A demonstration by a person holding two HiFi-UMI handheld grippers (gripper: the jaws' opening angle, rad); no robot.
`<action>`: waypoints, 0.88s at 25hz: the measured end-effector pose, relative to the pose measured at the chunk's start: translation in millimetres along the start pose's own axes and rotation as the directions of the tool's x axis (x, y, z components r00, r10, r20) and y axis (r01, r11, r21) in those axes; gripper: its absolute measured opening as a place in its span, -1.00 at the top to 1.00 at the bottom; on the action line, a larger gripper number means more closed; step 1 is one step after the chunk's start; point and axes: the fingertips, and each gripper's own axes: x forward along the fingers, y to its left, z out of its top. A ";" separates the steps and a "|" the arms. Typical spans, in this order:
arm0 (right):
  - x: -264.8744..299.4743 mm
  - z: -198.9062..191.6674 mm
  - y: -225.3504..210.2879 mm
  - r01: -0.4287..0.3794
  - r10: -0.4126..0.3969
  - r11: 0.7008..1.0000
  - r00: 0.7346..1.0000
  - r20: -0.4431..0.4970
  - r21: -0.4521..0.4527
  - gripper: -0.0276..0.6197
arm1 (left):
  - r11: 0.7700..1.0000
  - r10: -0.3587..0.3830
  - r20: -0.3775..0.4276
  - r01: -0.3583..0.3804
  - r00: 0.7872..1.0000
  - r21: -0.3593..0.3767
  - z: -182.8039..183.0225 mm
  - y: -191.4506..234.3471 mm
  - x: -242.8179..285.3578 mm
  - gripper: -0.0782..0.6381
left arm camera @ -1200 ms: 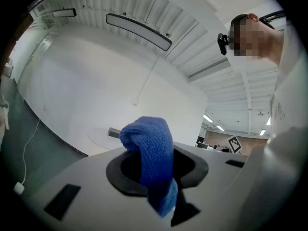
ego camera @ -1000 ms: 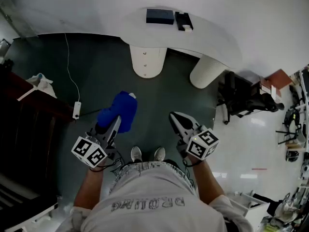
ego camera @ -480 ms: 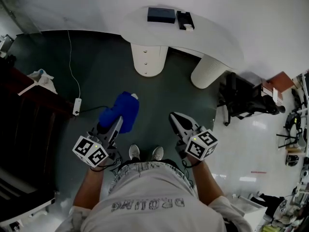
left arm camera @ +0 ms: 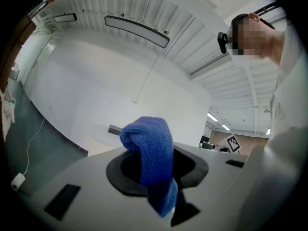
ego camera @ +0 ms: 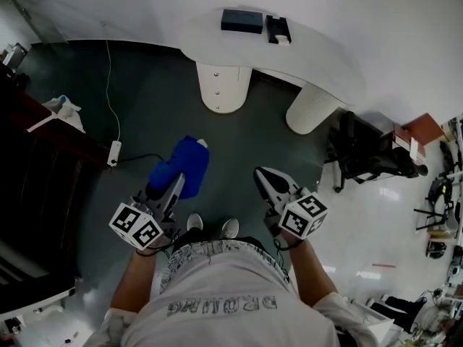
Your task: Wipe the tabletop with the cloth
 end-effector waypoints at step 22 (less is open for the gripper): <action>6.2 23.6 -61.9 0.023 -0.023 1.000 1.000 -0.003 0.018 0.89 | 1.000 0.005 -0.014 -0.005 1.000 0.001 -3.5 9.4 63.6 0.43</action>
